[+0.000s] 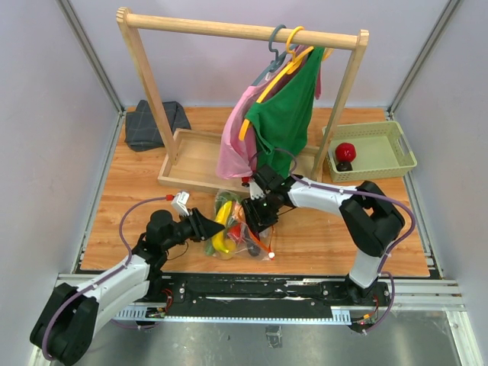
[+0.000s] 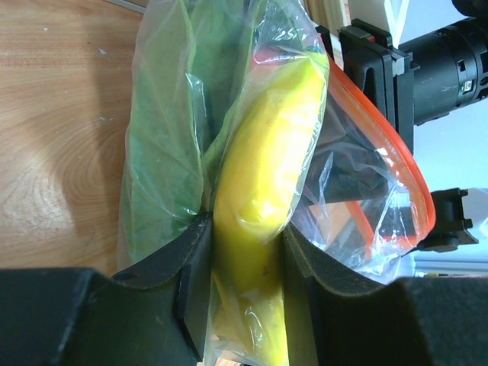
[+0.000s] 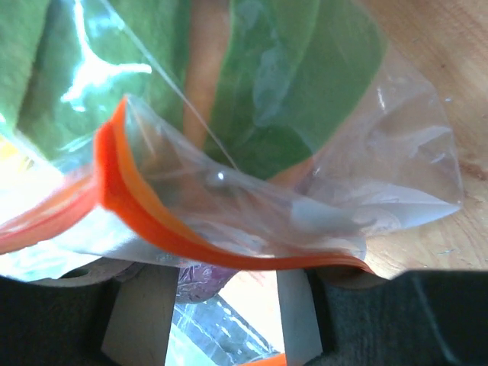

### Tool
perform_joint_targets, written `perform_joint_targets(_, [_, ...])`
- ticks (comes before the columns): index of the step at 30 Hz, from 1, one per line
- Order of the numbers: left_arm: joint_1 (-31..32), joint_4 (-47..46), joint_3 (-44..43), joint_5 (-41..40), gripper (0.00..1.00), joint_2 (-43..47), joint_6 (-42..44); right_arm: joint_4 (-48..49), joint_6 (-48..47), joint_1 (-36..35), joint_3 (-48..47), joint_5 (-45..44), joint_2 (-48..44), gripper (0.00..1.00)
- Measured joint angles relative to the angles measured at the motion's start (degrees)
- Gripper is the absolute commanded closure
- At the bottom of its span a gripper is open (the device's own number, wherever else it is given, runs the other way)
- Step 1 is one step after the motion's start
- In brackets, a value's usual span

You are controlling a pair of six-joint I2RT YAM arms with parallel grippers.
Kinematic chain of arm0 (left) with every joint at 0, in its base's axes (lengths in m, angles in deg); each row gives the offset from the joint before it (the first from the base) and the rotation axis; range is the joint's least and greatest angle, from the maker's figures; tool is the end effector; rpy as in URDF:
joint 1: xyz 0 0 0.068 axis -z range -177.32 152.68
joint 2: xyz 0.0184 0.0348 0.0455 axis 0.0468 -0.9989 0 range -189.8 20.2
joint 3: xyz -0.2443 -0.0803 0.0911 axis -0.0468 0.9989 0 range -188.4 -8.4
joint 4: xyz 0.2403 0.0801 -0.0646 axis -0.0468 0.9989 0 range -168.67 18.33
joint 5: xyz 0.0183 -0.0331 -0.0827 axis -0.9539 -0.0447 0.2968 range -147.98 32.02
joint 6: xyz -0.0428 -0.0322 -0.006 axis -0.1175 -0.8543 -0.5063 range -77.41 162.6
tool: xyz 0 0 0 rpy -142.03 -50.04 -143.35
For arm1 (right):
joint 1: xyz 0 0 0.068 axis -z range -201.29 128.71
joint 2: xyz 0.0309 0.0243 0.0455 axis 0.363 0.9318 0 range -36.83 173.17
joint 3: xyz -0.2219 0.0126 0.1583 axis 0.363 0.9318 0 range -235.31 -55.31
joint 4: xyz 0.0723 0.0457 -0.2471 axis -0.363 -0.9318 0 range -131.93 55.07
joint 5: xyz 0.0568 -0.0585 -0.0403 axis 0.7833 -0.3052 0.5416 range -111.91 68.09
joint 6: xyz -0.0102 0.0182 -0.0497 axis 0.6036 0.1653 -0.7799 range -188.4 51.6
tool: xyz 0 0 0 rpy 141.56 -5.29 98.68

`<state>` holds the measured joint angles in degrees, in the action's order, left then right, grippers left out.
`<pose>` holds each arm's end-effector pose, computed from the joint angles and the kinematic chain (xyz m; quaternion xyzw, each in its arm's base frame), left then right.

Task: Open the zip-top bag and remove the fake food
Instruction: Pick up the fake vegetable from the zipper food storage bag.

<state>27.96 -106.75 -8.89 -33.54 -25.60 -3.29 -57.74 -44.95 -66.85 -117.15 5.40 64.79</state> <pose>0.1316 -0.0784 0.1393 -0.0172 0.7966 -0.4759 0.3724 0.2324 0.2603 0.1676 -0.2360 0.9158 0.3195 0.0598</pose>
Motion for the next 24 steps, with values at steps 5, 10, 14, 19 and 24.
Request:
perform_joint_targets(5, [0.0, 1.6, 0.0, -1.9, 0.82, 1.2, 0.5, 0.1, -1.7, 2.6, 0.3, 3.4, -1.1, 0.83])
perform_joint_targets(10, [0.1, 5.1, -0.4, -5.3, 0.82, 3.3, 2.1, 2.1, -2.2, 6.6, 1.9, 9.6, -3.9, 0.85])
perform_joint_targets(14, [0.1, 6.6, -1.2, -7.3, 0.83, 3.7, 3.6, 3.8, -1.9, 8.6, 2.4, 14.9, -4.6, 0.89])
perform_joint_targets(19, [0.1, 7.2, -2.1, -9.1, 0.83, 3.8, 5.4, 2.8, -4.7, 10.0, 2.2, 18.1, -4.6, 0.90])
perform_joint_targets(24, [0.3, 7.2, -2.2, -9.6, 0.83, 3.7, 6.5, -1.1, -13.9, 10.0, 0.6, 12.4, -4.6, 0.89])
